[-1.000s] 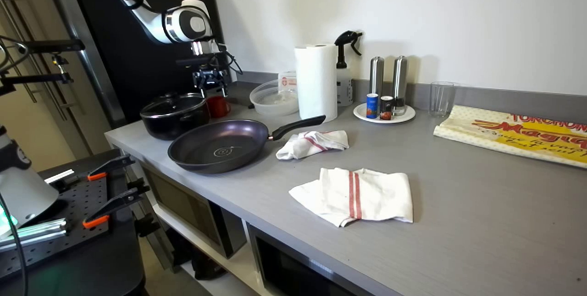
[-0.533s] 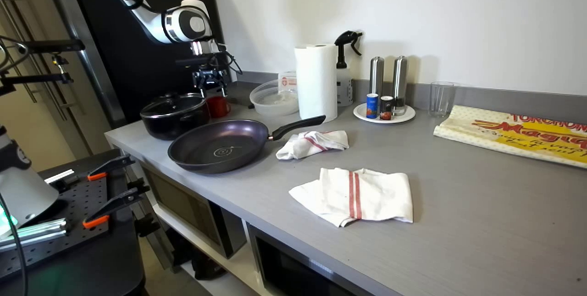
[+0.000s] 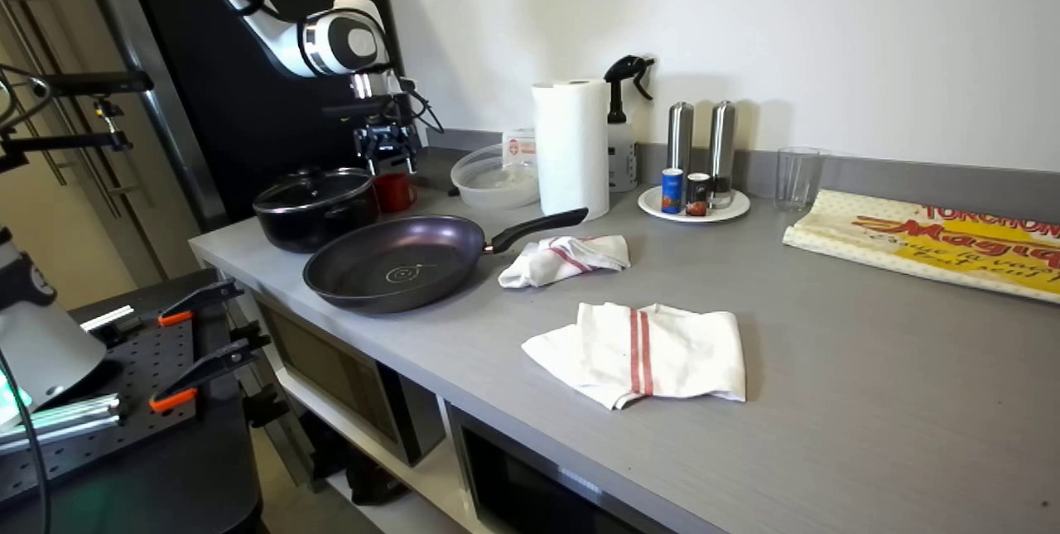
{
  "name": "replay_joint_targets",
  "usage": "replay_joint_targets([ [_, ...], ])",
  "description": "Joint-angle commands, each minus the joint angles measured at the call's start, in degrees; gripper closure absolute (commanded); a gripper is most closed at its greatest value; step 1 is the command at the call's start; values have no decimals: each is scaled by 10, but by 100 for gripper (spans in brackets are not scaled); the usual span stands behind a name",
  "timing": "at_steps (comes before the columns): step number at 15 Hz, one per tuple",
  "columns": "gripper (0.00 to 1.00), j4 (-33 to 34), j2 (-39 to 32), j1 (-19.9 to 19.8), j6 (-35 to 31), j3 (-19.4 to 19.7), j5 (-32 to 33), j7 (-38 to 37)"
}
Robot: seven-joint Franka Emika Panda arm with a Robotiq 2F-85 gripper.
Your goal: Put the lid on the black pot
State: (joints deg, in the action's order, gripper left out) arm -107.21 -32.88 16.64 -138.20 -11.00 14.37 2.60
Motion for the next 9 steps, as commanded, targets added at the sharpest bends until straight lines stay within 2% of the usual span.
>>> replay_joint_targets([
  [1,0,12,-7,0,9,0,-15,13],
  [9,0,14,-16,-2,10,-1,-20,16],
])
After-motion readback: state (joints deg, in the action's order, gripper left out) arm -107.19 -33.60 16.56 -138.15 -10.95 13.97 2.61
